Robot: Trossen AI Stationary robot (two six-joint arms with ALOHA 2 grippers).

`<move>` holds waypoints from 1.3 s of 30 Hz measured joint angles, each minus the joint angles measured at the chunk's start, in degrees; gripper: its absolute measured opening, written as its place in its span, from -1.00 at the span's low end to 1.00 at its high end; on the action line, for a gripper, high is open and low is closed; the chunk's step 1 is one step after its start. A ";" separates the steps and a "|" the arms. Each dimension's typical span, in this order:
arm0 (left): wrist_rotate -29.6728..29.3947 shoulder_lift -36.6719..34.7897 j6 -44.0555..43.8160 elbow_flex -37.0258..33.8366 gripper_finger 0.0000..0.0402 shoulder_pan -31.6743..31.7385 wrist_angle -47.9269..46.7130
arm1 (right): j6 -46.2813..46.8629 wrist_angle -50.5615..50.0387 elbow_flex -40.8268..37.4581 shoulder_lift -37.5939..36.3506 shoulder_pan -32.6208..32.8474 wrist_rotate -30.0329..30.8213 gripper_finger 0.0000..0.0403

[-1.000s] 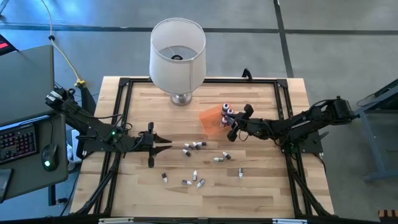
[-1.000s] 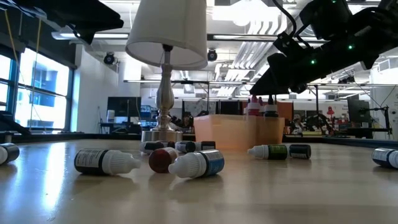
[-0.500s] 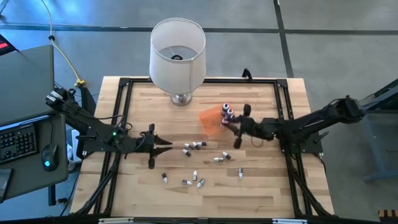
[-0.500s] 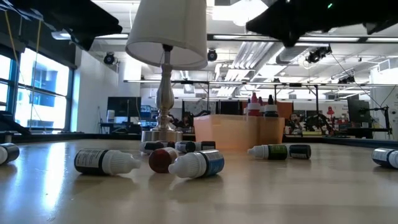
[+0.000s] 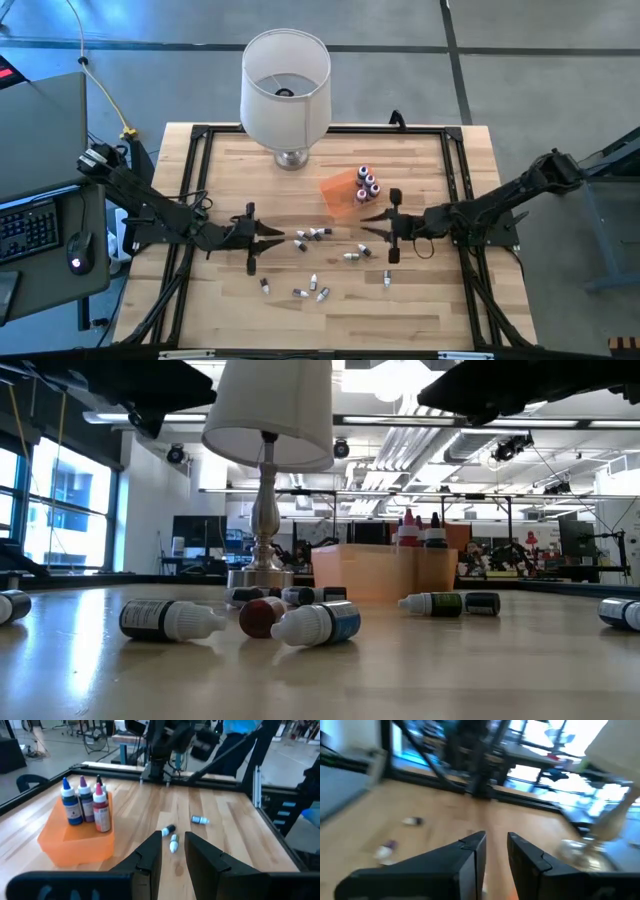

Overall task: Pick & Place food coloring
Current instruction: Put the bottom small black food coloring bottle into the orange bin

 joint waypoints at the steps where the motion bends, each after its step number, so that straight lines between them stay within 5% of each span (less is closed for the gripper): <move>1: -0.02 0.59 0.00 0.00 -0.60 0.00 0.93 | -0.99 -0.16 -0.01 0.00 0.20 1.91 -0.65; 7: -1.56 2.52 -0.04 0.00 -0.60 0.00 2.33 | -3.78 -0.32 -0.02 0.00 0.27 5.75 -0.65; 22: -3.10 5.16 1.87 1.83 -0.58 0.15 3.26 | 4.17 -1.96 -0.04 3.83 -2.95 -9.74 -0.64; 32: 1.25 5.16 3.03 2.23 -0.13 6.22 2.69 | 3.98 4.44 -0.04 11.04 -2.95 -7.06 -0.64; 39: 5.60 5.16 3.17 2.25 -0.05 10.04 -0.04 | -0.16 7.86 -0.04 10.88 -2.95 -8.19 -0.65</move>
